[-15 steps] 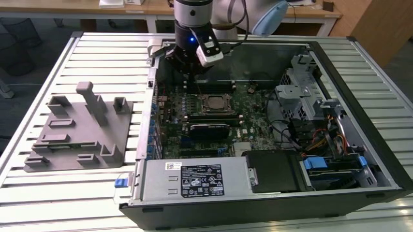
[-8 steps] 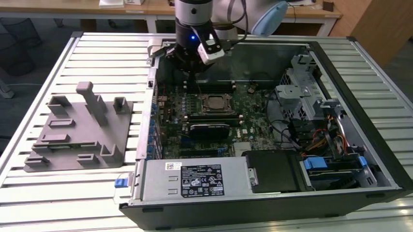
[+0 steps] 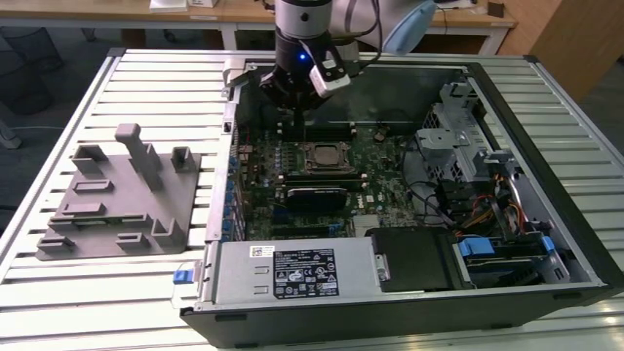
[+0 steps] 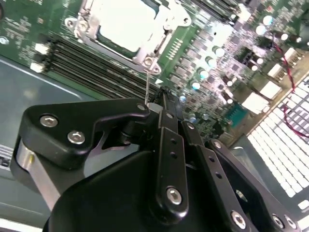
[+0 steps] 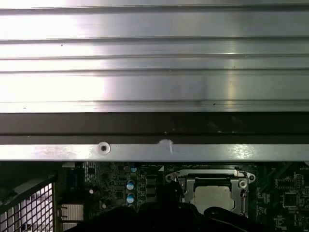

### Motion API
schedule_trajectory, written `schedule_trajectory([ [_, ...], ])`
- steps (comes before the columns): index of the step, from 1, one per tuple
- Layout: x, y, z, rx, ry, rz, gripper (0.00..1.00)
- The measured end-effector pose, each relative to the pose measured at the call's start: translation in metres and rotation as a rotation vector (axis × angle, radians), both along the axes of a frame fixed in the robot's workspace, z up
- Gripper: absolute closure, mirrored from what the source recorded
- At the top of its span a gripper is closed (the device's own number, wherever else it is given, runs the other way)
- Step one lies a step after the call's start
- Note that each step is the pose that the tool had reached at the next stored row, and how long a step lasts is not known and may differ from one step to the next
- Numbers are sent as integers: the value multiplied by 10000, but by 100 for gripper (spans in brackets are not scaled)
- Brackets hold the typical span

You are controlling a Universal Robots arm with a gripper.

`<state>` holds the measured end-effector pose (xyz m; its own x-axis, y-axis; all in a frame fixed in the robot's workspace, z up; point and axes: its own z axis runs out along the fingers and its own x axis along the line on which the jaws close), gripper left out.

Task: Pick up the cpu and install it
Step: 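Install the first cpu locking lever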

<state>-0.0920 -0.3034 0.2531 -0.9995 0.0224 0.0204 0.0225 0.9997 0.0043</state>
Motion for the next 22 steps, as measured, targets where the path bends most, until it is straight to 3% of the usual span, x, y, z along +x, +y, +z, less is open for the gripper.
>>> schedule_trajectory([
  [4, 64, 0, -5, 1, -1, 23, 89],
  [12, 76, 0, -15, 2, -9, 28, 89],
  [16, 90, -3, -35, 105, -33, 36, 89],
  [17, 90, -4, -42, 106, -64, 35, 89],
  [21, 92, -5, -60, 105, -320, 51, 89],
  [22, 93, -5, -67, 105, -355, 74, 89],
])
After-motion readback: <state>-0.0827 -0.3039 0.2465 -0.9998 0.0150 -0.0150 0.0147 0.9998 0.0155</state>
